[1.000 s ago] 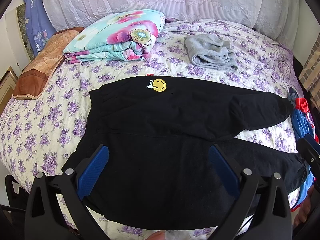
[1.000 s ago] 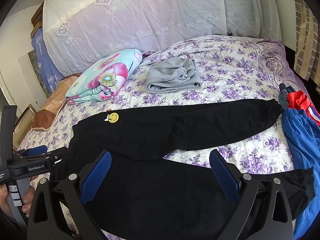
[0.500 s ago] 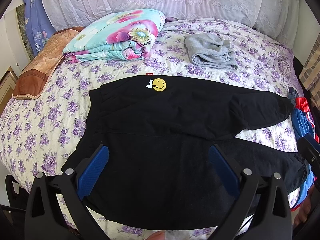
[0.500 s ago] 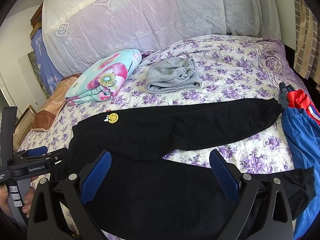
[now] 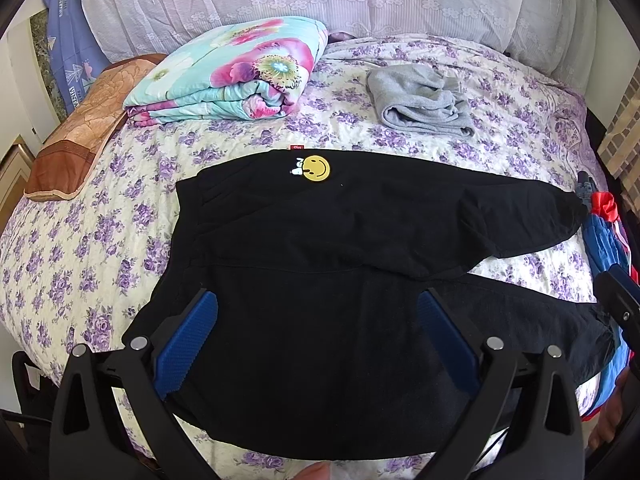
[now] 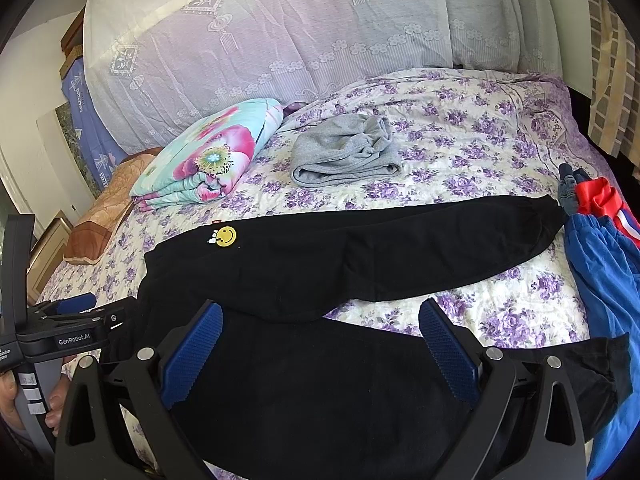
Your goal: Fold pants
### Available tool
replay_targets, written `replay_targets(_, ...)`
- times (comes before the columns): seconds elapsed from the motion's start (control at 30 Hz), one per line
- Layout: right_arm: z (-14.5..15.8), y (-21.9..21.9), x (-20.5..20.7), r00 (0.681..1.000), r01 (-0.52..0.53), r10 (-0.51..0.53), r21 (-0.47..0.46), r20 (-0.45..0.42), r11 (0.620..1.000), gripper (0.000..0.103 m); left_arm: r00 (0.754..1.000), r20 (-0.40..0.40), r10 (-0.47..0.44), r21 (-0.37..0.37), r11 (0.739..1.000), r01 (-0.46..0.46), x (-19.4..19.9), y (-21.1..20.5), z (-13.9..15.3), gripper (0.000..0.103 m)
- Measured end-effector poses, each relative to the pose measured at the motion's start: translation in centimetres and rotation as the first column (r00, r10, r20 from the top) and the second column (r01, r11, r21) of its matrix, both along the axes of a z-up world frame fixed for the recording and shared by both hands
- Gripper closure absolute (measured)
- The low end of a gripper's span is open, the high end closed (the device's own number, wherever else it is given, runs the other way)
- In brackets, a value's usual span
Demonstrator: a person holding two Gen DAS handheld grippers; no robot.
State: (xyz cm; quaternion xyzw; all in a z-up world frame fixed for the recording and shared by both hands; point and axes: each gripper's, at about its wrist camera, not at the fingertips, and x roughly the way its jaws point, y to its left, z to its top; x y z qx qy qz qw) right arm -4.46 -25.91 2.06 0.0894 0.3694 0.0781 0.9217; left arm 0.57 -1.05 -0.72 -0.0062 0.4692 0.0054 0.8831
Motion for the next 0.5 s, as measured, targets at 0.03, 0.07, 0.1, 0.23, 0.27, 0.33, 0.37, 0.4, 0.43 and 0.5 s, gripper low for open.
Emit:
replay_targets(0.03,-0.30,-0.14,0.02,1.000,-0.001,0.001,0.000,0.000,1.000,0.004,1.000,0.000,0.000,0.000,1.000,0.000,0.02,-0.02,-0.02,0.005)
replay_targets(0.07,-0.06,-0.05,0.03,1.000,0.000,0.000,0.000,-0.001,1.000,0.004,1.000,0.000,0.000,0.000,1.000,0.000,-0.02,0.04,0.01,0.005)
replay_targets(0.1,-0.02,-0.04,0.03,1.000,0.001,-0.001,0.000,-0.001,1.000,0.004,1.000,0.000,0.000,0.000,1.000,0.000,0.01,0.01,-0.02,0.005)
replay_targets(0.23,-0.15,-0.14,0.07,1.000,0.001,-0.001,0.001,0.000,1.000,0.004,1.000,-0.001,-0.001,0.000,1.000,0.001,0.00,0.05,0.00,0.005)
replay_targets(0.27,-0.13,-0.15,0.08,1.000,0.001,-0.001,0.001,-0.001,1.000,0.004,1.000,-0.001,0.000,0.001,1.000,0.000,0.00,0.05,0.00,0.005)
replay_targets(0.33,-0.03,-0.16,0.10,1.000,0.000,0.000,0.005,-0.002,1.000,0.004,1.000,-0.001,-0.001,0.001,1.000,0.001,0.01,0.05,0.00,0.005)
replay_targets(0.37,-0.10,-0.22,0.12,1.000,-0.001,0.001,0.006,-0.001,1.000,0.004,1.000,-0.001,-0.001,0.001,1.000,0.001,0.06,0.00,-0.03,0.005)
replay_targets(0.4,-0.04,-0.21,0.14,1.000,0.000,0.000,0.006,-0.002,1.000,0.004,1.000,-0.001,-0.001,0.002,1.000,0.001,0.07,0.00,-0.03,0.005)
replay_targets(0.43,-0.34,-0.35,0.18,1.000,0.000,0.000,0.006,-0.002,1.000,0.004,1.000,-0.001,0.000,0.002,1.000,0.000,0.04,0.04,0.00,0.005)
replay_targets(0.5,0.01,-0.28,0.16,1.000,0.000,0.000,0.007,-0.002,1.000,0.004,1.000,-0.001,0.000,0.001,1.000,0.000,0.08,0.01,-0.02,0.005)
